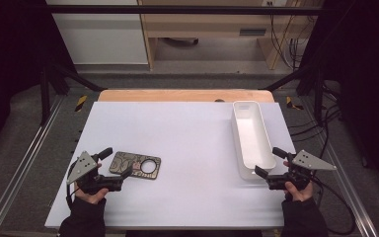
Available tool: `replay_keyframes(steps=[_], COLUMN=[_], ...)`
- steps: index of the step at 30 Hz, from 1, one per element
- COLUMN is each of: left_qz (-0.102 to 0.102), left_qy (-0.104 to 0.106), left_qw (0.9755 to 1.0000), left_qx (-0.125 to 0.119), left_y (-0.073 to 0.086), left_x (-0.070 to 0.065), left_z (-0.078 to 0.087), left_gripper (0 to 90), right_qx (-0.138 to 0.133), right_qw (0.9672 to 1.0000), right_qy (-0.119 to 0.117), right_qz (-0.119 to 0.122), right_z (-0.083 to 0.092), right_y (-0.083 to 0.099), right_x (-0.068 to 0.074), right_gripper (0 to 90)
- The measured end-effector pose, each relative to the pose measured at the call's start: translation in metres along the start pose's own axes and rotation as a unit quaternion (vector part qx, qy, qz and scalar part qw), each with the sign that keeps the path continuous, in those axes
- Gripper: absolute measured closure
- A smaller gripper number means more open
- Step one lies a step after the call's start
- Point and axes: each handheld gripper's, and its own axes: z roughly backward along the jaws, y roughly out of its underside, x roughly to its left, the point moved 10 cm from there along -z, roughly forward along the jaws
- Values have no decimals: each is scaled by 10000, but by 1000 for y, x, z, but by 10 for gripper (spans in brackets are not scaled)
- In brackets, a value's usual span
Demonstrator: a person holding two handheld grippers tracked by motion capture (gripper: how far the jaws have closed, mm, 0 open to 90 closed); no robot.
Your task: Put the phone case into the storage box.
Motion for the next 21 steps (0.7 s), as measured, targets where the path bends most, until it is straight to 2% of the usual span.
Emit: replay_keyframes(steps=[12, 21], left_qz=[2, -28], left_qy=[-66, -68], left_qw=[9999, 9999], left_qx=[97, 131], left_y=[-2, -10], left_x=[2, 3], left_z=[-1, -3], left_gripper=[20, 20], right_qx=[18, 71], right_qw=[10000, 9999], right_qy=[-15, -7], right_qz=[39, 89], right_z=[0, -2], right_y=[0, 2], right_x=[1, 2], right_gripper=[3, 3])
